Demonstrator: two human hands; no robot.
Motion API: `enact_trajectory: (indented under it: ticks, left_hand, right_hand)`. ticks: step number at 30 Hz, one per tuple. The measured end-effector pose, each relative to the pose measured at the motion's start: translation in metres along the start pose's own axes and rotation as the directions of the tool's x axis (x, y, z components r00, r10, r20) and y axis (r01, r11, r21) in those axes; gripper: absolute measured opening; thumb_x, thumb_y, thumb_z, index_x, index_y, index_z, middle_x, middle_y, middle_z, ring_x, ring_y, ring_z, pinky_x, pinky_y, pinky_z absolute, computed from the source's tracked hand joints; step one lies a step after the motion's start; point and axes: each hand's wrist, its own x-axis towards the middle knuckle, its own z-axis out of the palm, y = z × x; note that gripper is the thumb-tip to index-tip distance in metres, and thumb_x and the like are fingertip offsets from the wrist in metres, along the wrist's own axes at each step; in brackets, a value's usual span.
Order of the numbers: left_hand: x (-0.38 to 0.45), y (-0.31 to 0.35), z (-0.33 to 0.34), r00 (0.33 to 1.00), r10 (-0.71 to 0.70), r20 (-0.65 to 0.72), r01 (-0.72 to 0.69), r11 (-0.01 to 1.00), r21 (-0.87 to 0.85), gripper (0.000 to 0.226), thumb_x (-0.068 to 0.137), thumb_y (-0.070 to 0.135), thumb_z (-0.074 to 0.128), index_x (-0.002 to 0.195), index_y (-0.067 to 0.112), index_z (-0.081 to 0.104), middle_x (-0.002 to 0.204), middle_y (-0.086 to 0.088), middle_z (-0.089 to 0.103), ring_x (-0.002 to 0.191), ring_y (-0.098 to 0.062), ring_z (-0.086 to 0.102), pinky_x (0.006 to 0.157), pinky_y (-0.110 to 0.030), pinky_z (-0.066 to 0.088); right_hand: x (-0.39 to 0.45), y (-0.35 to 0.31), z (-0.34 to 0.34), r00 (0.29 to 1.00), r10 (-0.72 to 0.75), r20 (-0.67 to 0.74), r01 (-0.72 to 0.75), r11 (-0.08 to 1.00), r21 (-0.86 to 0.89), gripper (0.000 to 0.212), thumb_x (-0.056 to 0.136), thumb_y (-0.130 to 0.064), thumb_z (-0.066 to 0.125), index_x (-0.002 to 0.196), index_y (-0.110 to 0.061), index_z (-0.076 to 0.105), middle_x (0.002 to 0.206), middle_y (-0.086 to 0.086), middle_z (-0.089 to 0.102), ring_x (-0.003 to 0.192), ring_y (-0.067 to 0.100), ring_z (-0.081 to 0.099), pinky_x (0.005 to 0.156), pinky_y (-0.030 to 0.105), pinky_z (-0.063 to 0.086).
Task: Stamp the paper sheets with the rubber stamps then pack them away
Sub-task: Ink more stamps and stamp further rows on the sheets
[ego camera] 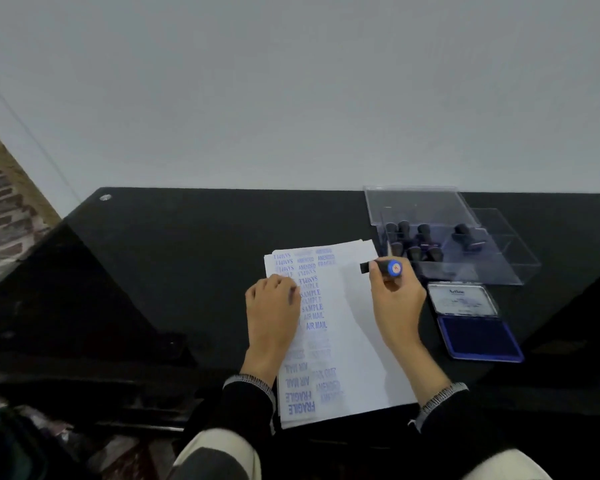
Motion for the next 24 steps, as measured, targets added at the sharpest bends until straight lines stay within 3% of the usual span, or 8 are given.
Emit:
enact_trajectory:
  ticks: [3, 6, 8, 10, 13, 15, 19, 24]
  left_hand:
    - [-0.001, -0.001, -0.002, 1.000, 0.006, 0.007, -0.005, 1.000, -0.027, 0.014, 0.095, 0.025, 0.053, 0.087, 0.023, 0.065, 0.093, 0.011, 0.061, 0.084, -0.008, 0.055, 0.098, -0.035, 0.038]
    - [-0.002, 0.007, -0.004, 0.994, -0.034, 0.107, 0.023, 0.994, 0.104, 0.021, 0.096, 0.023, 0.046, 0.099, 0.021, 0.067, 0.104, 0.008, 0.062, 0.096, -0.013, 0.059, 0.110, -0.045, 0.029]
    - [-0.006, 0.025, -0.004, 0.988, -0.062, 0.141, 0.041, 0.988, 0.150, 0.024, 0.095, 0.020, 0.044, 0.100, 0.019, 0.068, 0.108, 0.007, 0.063, 0.102, -0.015, 0.058, 0.111, -0.045, 0.022]
    - [-0.016, 0.051, 0.000, 0.990, -0.010, 0.144, 0.005, 0.999, 0.034, 0.023, 0.094, 0.017, 0.047, 0.102, 0.018, 0.069, 0.111, 0.004, 0.065, 0.104, -0.016, 0.058, 0.109, -0.040, 0.028]
    - [-0.038, 0.096, 0.011, 0.965, 0.184, 0.189, -0.122, 0.946, -0.301, 0.022, 0.096, 0.020, 0.054, 0.112, 0.017, 0.068, 0.118, 0.002, 0.064, 0.108, -0.014, 0.057, 0.102, -0.024, 0.036]
    - [-0.051, 0.123, 0.020, 0.912, 0.317, 0.259, -0.203, 0.900, -0.387, 0.030, 0.097, 0.029, 0.053, 0.123, 0.019, 0.063, 0.128, 0.005, 0.059, 0.120, -0.011, 0.050, 0.101, -0.015, 0.028]
    - [-0.071, 0.149, 0.044, 0.812, 0.433, 0.392, -0.311, 0.888, -0.338, 0.066, 0.092, 0.059, 0.045, 0.148, 0.026, 0.033, 0.153, 0.013, 0.030, 0.145, -0.006, 0.012, 0.118, -0.025, 0.007]
    - [-0.080, 0.149, 0.063, 0.804, 0.437, 0.403, -0.378, 0.899, -0.221, 0.081, 0.089, 0.069, 0.038, 0.153, 0.026, 0.016, 0.159, 0.013, 0.016, 0.147, -0.005, 0.000, 0.119, -0.026, -0.002]
  right_hand:
    - [-0.009, -0.002, -0.033, 1.000, -0.013, -0.015, 0.012, 0.999, -0.032, 0.020, 0.089, -0.012, 0.061, 0.081, -0.030, 0.057, 0.072, 0.001, 0.062, 0.063, 0.012, 0.056, 0.059, 0.019, 0.047]
    - [-0.010, -0.001, -0.067, 0.996, 0.041, -0.084, -0.045, 0.998, -0.050, 0.011, 0.091, -0.019, 0.060, 0.081, -0.023, 0.058, 0.071, 0.006, 0.061, 0.065, 0.021, 0.057, 0.062, 0.029, 0.050]
    - [-0.008, 0.002, -0.092, 0.990, 0.064, -0.125, -0.072, 0.996, -0.062, 0.010, 0.092, -0.022, 0.059, 0.083, -0.017, 0.059, 0.069, 0.007, 0.060, 0.062, 0.018, 0.056, 0.061, 0.026, 0.048]
    - [-0.005, 0.005, -0.115, 0.985, 0.092, -0.149, -0.105, 0.991, -0.081, 0.014, 0.093, -0.025, 0.057, 0.084, -0.015, 0.058, 0.070, 0.009, 0.061, 0.062, 0.018, 0.056, 0.060, 0.023, 0.047]
    - [-0.003, 0.012, -0.149, 0.971, 0.133, -0.199, -0.161, 0.978, -0.133, 0.021, 0.094, -0.028, 0.055, 0.081, -0.012, 0.052, 0.072, 0.010, 0.060, 0.061, 0.017, 0.053, 0.054, 0.011, 0.042]
    - [-0.004, 0.017, -0.167, 0.961, 0.165, -0.223, -0.206, 0.963, -0.173, 0.023, 0.094, -0.030, 0.054, 0.077, -0.016, 0.049, 0.074, 0.011, 0.063, 0.064, 0.018, 0.056, 0.053, 0.010, 0.041]
    - [-0.008, 0.024, -0.190, 0.957, 0.176, -0.232, -0.235, 0.937, -0.258, 0.018, 0.093, -0.028, 0.057, 0.081, -0.018, 0.048, 0.070, 0.007, 0.062, 0.068, 0.017, 0.054, 0.057, 0.017, 0.033]
    - [-0.011, 0.029, -0.195, 0.977, 0.177, -0.123, -0.208, 0.919, -0.335, 0.021, 0.093, -0.024, 0.057, 0.078, -0.011, 0.052, 0.061, 0.005, 0.056, 0.055, 0.011, 0.047, 0.055, 0.009, 0.038]
